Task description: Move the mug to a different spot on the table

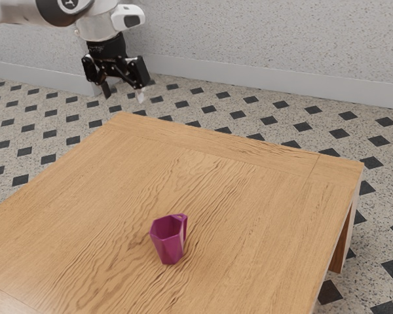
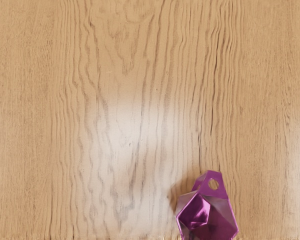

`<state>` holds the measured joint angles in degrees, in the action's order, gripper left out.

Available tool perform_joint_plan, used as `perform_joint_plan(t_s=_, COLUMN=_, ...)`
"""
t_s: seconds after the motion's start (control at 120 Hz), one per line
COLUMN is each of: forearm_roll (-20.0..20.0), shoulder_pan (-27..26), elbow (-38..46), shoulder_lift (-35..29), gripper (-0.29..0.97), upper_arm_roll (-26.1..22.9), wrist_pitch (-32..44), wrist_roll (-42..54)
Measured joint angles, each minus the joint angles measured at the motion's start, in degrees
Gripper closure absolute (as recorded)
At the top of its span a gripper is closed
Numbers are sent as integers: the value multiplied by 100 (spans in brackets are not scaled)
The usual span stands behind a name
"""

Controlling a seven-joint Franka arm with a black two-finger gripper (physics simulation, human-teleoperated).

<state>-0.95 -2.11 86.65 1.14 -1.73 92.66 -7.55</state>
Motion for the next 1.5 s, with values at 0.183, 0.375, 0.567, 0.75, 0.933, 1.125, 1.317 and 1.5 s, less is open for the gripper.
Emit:
perform_joint_plan(t_s=0.183, forearm_roll=-84, shoulder_pan=278, elbow=-5, shoulder_lift=-2, gripper=0, upper_arm_roll=-4, wrist_pitch=-215, wrist_roll=229)
perform_joint_plan(t_s=0.375, forearm_roll=-117, shoulder_pan=107, elbow=186, shoulder_lift=262, gripper=0, upper_arm_roll=-74, wrist_pitch=-173, wrist_roll=377)
perform_joint_plan(t_s=0.567, forearm_roll=-141, shoulder_pan=-389, elbow=373, shoulder_lift=521, gripper=0, upper_arm_roll=-272, wrist_pitch=-459, wrist_roll=404)
perform_joint_plan(t_s=0.75, forearm_roll=-63, shoulder_pan=-272, elbow=389, shoulder_lift=1047, gripper=0, upper_arm_roll=-300, wrist_pitch=-510, wrist_roll=493)
perform_joint_plan(t_s=0.933, forearm_roll=-43, shoulder_pan=-230, elbow=386, shoulder_lift=1653, gripper=0, upper_arm_roll=-304, wrist_pitch=-361, wrist_roll=613)
perform_joint_plan(t_s=1.125, forearm_roll=-38, shoulder_pan=-220, elbow=435, shoulder_lift=2013, gripper=0, upper_arm_roll=-361, wrist_pitch=26, wrist_roll=738)
perform_joint_plan(t_s=1.317, forearm_roll=-22, shoulder_pan=-220, elbow=693, shoulder_lift=2217, gripper=0, upper_arm_roll=-371, wrist_pitch=579, wrist_roll=765)
perform_joint_plan(t_s=1.5, forearm_roll=338, shoulder_pan=-220, elbow=887, shoulder_lift=2331, gripper=0, upper_arm_roll=-378, wrist_pitch=1283, wrist_roll=464)
